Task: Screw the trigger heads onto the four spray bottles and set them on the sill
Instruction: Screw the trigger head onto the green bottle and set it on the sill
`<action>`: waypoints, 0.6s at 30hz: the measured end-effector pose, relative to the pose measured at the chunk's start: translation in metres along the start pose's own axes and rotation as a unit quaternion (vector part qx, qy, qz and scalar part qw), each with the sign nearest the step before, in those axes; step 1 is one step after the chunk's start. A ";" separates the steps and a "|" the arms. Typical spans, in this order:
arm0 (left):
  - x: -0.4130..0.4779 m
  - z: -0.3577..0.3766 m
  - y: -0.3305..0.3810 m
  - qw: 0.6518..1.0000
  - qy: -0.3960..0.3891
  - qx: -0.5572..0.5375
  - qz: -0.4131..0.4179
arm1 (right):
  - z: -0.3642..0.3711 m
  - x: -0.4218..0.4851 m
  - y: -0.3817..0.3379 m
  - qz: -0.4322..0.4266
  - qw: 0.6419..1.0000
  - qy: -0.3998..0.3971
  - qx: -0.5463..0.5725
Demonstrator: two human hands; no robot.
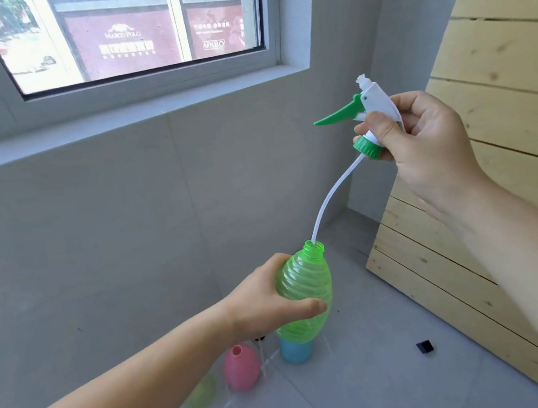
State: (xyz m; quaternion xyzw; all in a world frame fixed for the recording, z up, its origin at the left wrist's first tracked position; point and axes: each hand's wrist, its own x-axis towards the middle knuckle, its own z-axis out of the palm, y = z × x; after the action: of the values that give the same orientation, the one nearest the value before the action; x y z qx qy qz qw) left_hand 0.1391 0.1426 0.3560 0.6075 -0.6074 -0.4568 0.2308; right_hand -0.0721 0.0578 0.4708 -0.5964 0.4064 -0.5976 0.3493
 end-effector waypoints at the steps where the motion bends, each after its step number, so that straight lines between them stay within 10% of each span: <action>1: -0.001 -0.001 0.001 1.000 -0.003 -0.006 0.001 | 0.000 -0.001 0.001 0.000 1.000 0.003 0.002; 7: 0.002 -0.002 0.001 0.998 -0.013 -0.053 0.007 | 0.001 -0.008 0.014 0.046 0.998 -0.034 0.011; 18: 0.011 -0.003 0.002 0.996 -0.019 -0.085 0.013 | 0.012 -0.031 0.057 0.151 0.928 -0.327 -0.093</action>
State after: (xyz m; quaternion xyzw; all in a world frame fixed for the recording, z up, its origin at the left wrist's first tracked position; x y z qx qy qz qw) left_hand 0.1387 0.1307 0.3565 0.5692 -0.5783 -0.5151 0.2762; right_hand -0.0629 0.0606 0.4060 -0.7200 0.4085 -0.2694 0.4920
